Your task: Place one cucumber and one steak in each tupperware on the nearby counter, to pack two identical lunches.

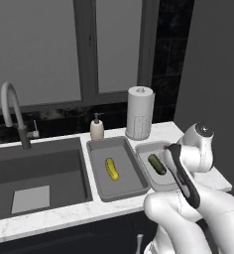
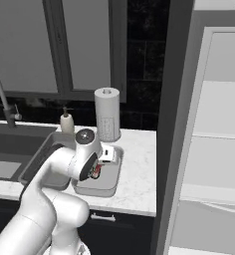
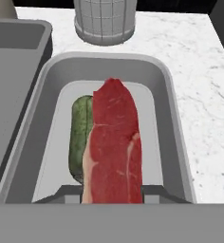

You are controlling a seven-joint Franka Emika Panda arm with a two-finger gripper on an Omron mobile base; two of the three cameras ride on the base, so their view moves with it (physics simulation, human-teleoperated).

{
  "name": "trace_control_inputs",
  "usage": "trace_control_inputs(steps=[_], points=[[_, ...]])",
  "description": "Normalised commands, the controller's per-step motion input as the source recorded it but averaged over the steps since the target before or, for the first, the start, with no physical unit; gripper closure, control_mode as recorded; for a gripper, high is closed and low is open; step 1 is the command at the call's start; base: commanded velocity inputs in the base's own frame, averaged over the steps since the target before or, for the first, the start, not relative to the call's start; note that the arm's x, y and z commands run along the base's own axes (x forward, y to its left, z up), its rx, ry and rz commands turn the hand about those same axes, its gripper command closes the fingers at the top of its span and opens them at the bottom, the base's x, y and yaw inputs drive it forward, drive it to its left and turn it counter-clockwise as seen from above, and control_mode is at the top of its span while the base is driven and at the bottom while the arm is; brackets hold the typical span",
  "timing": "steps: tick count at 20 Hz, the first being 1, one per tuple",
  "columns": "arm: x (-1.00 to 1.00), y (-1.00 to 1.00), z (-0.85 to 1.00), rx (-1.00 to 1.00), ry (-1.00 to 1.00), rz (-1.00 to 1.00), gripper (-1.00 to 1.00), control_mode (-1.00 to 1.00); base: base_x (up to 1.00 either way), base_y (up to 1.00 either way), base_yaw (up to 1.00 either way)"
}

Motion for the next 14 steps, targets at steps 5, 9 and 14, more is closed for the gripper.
trace_control_inputs(steps=[5,9,14], points=[[0.54,0.00,-0.28,0.00,0.04,0.00,1.00,-1.00,0.00,0.00,0.00],[0.25,0.00,-0.59,-0.01,0.05,0.00,1.00,-1.00,0.00,0.00,0.00],[0.03,0.00,-0.61,-0.03,0.00,0.00,-1.00,-1.00,0.00,0.00,0.00]])
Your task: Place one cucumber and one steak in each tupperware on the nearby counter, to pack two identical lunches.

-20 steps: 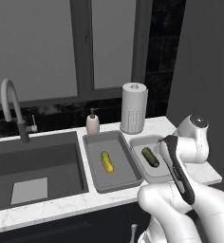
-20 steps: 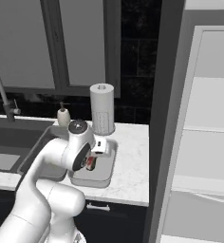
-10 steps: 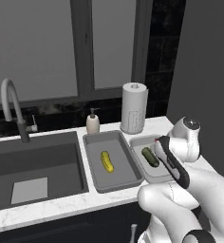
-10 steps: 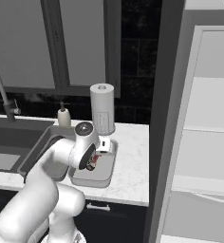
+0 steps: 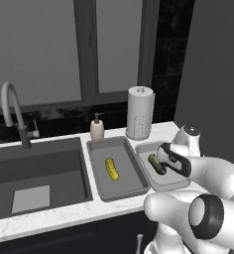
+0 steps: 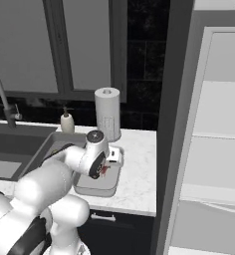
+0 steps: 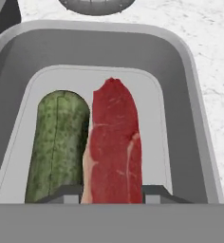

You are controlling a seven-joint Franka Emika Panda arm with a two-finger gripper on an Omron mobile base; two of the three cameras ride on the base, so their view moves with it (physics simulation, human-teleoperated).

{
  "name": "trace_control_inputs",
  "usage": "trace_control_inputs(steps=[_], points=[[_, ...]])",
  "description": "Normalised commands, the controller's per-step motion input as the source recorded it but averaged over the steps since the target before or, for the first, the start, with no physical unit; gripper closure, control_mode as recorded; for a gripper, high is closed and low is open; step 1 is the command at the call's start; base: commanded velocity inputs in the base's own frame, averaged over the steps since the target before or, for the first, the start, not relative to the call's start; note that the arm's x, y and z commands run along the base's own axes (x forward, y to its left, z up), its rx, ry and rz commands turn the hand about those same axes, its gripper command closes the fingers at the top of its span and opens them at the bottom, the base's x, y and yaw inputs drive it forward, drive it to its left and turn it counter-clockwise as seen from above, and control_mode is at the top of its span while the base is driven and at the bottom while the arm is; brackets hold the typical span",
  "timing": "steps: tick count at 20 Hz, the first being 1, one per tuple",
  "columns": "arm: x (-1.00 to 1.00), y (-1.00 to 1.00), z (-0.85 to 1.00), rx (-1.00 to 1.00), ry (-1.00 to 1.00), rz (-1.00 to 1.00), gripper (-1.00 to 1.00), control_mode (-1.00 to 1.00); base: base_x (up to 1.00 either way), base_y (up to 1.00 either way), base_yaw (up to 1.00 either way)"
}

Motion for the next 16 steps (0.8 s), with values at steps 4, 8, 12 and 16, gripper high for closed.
trace_control_inputs(steps=[4,8,12,16], points=[[0.00,0.00,-0.12,0.00,0.00,0.00,-1.00,-1.00,0.00,0.00,0.00],[-0.22,0.07,0.30,0.00,-0.08,0.00,-1.00,-1.00,0.00,0.00,0.00],[-0.02,0.24,0.63,-0.03,-0.13,-0.03,-1.00,-1.00,0.00,0.00,0.00],[-0.47,0.36,0.90,-0.08,-0.17,-0.02,-1.00,-1.00,0.00,0.00,0.00]])
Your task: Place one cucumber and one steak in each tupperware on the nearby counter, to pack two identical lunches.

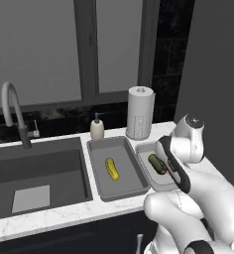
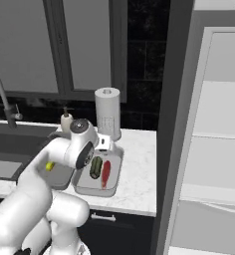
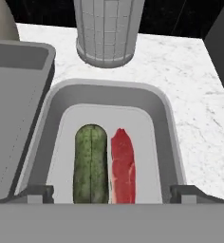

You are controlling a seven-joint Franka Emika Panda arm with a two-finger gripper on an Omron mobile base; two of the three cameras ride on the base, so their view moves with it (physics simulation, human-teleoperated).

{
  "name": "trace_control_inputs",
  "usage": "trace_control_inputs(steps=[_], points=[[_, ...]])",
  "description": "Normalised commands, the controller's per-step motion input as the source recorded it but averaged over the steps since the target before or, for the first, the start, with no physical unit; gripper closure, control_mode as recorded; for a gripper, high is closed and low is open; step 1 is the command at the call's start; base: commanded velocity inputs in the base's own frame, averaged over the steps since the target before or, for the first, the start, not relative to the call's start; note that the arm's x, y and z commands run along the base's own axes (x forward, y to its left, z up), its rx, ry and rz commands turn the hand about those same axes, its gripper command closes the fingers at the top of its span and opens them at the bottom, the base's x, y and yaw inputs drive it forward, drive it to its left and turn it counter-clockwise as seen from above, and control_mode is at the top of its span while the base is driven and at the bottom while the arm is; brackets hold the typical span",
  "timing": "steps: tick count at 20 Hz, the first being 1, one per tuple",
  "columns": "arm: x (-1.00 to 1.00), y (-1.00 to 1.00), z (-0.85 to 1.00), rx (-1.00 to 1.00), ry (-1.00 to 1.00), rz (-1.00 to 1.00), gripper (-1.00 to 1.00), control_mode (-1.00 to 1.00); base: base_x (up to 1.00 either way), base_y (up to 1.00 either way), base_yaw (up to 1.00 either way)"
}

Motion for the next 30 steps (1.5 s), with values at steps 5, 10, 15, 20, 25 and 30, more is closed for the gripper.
trace_control_inputs(steps=[5,10,15,20,25,30], points=[[-0.69,0.16,0.98,-0.04,-0.16,0.00,-1.00,-1.00,0.00,0.00,0.00],[-0.86,0.14,0.59,0.00,-0.13,0.00,-1.00,-1.00,0.00,0.00,0.00],[-0.76,0.11,0.42,0.22,-0.02,-0.05,-1.00,-1.00,0.00,0.00,0.00],[-0.63,0.15,-0.02,0.27,0.00,-0.11,-1.00,-1.00,0.00,0.00,0.00],[-0.20,0.63,-0.26,-0.07,0.00,-0.07,-1.00,-1.00,0.00,0.00,0.00],[-0.02,0.57,-0.09,-0.18,-0.01,-0.02,-1.00,-1.00,0.00,0.00,0.00]])
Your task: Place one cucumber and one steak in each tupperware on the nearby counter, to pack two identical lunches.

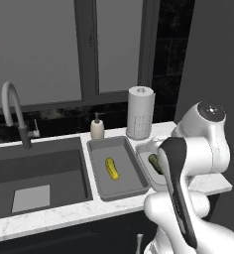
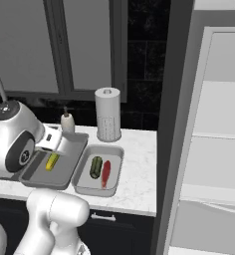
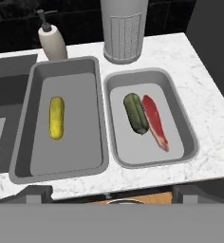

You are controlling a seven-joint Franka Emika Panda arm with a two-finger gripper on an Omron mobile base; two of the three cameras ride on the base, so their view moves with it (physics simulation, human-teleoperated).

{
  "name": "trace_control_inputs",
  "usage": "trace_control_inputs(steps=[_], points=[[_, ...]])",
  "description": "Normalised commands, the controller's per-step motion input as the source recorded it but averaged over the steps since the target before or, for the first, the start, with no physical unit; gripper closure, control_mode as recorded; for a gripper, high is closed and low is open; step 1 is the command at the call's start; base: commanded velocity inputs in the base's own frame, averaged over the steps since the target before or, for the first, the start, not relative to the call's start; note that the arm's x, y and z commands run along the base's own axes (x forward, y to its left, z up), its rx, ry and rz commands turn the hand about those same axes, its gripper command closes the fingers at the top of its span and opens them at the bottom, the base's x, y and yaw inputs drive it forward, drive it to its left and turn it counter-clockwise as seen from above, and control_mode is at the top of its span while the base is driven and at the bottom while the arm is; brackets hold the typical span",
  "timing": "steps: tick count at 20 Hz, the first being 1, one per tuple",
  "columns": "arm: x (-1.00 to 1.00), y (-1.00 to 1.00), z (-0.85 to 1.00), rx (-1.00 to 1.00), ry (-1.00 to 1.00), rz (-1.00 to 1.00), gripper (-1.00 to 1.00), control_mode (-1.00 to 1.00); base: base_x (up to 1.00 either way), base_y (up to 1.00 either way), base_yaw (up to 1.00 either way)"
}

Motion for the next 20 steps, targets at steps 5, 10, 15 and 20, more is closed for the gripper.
trace_control_inputs(steps=[5,10,15,20], points=[[-0.05,0.10,-0.01,-0.10,0.00,0.00,-1.00,-1.00,0.00,0.00,0.00],[0.00,0.00,0.00,0.00,0.00,0.00,-1.00,1.00,-0.68,-0.24,0.00],[0.00,0.00,0.00,0.00,0.00,0.00,-1.00,1.00,-1.00,-0.67,0.00],[0.00,0.00,0.00,0.00,0.00,0.00,-1.00,1.00,-0.91,-0.92,-0.02]])
